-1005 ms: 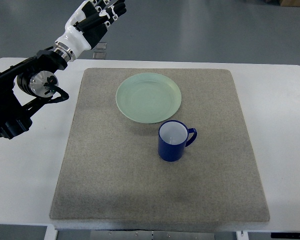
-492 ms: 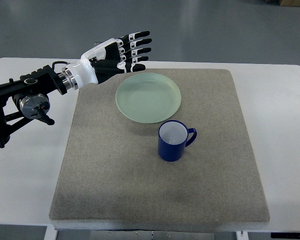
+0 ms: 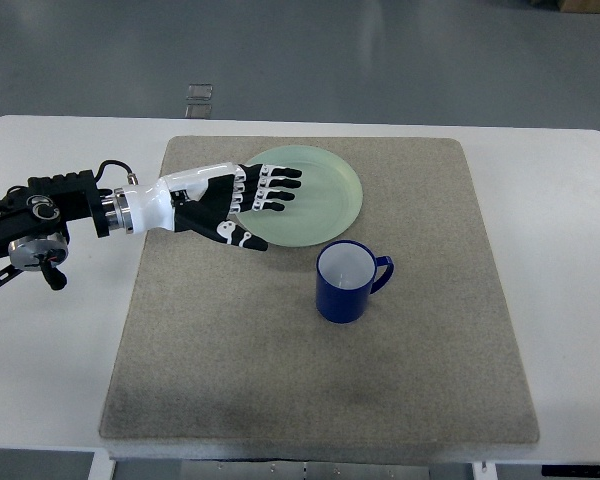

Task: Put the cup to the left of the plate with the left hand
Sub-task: 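Swing the left hand over the plate toward the blue mug, then wrap the left hand fingers around the blue mug body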

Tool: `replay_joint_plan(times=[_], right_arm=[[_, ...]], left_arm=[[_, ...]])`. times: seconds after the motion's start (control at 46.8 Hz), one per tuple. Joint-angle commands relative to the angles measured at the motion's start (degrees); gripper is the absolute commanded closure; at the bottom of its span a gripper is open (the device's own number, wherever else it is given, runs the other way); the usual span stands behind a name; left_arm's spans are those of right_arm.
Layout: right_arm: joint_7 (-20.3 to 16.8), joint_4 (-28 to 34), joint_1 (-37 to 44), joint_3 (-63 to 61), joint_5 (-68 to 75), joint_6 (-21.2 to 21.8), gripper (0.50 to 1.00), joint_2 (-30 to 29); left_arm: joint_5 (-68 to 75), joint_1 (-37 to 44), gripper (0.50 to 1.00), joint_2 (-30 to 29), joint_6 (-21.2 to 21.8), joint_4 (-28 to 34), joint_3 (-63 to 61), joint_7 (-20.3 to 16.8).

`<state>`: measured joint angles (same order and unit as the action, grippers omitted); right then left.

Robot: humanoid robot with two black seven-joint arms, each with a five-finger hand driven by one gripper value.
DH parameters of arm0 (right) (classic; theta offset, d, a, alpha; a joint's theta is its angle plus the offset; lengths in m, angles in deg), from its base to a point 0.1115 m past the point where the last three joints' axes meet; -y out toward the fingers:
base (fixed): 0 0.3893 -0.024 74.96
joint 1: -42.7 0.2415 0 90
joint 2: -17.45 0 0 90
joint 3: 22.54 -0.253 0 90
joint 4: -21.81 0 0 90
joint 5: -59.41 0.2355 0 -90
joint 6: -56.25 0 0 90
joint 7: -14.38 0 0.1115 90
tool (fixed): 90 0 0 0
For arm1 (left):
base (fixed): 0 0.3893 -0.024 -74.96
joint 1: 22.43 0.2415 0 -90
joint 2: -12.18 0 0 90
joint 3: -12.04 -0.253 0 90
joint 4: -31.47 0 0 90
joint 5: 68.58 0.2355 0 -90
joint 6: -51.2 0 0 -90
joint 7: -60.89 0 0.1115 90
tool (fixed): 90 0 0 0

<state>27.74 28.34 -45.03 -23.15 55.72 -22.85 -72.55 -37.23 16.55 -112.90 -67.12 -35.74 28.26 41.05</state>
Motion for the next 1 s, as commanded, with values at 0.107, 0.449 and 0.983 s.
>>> replay_joint_plan(times=[0.107,0.449,0.983], right_arm=[[0.0,0.06,-0.07,0.0,0.0,0.0,0.568,0.0],[0.0,0.06,0.01,0.0,0.0,0.0,0.568,0.0],[0.0,0.06,0.01,0.0,0.0,0.0,0.568,0.0]], left_arm=[[0.03,1.28,0.504,0.55,0.02,-0.11,0.21,-0.02],[0.21,3.12,0.504,2.74,0.46,1.47,0.21,-0.02],[2.23,5.14,0.504,11.62,0.81,7.36,0.04,0.07]])
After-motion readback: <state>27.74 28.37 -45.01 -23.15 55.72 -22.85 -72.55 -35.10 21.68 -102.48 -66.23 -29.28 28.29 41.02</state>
